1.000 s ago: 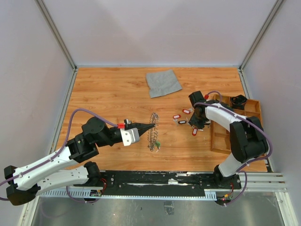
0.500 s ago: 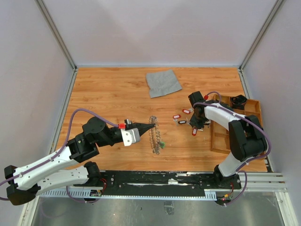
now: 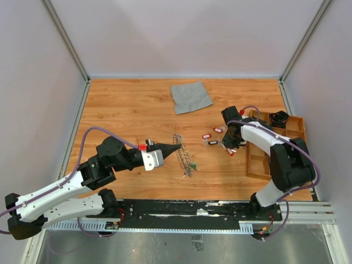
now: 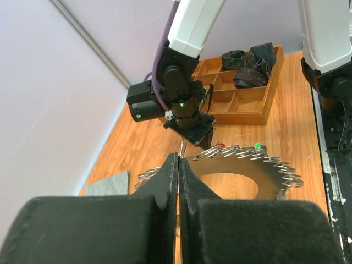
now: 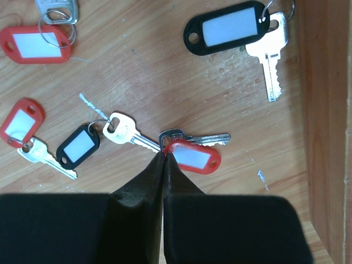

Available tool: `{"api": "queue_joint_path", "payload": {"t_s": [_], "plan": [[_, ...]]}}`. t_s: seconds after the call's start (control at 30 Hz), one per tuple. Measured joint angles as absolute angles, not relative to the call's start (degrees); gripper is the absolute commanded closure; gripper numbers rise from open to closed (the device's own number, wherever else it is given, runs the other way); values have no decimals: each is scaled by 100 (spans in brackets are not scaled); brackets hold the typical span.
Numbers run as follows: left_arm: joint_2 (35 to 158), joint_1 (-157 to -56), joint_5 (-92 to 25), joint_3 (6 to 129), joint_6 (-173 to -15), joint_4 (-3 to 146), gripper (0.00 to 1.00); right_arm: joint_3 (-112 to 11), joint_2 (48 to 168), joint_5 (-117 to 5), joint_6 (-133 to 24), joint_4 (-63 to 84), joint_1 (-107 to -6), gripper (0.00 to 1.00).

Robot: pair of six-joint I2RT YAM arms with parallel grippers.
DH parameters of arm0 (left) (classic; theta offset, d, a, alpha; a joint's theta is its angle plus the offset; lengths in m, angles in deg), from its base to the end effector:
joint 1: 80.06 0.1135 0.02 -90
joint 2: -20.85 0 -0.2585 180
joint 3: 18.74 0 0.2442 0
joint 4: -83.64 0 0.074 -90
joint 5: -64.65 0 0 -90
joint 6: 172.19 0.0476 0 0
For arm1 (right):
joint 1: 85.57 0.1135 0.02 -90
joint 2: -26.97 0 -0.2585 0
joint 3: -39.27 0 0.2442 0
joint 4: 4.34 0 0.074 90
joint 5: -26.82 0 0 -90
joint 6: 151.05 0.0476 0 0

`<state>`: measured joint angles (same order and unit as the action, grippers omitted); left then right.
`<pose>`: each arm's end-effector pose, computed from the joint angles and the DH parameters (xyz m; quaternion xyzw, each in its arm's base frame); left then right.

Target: Put the keys on the keyring

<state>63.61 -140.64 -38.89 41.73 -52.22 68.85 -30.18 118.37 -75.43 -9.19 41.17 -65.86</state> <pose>0.0802 -0.1648 0.3694 0.5462 0.4207 -0.2683 0.6729 0.2849 0.0913 0.1693 0.2900 0.9312 0.0287 0.2188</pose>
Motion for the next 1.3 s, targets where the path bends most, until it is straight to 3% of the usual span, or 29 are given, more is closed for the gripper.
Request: {"api": "queue_joint_path", "payload": {"t_s": [0.27,0.97,1.3], "plan": [[6455,-14064,-3738,4186,-5362,6839,99,-2874,11070,-7292,-1656,3851,-6586,99],[7932,-14064,-2750,6028,-7807,5563,99,-2616,7424,-3670,-5776,3038,-6586,99],[7834,-14064,-2912,6033,-7936,5482,99,-3305,7133,-2118,-6637,3226,-6495,99]]}}
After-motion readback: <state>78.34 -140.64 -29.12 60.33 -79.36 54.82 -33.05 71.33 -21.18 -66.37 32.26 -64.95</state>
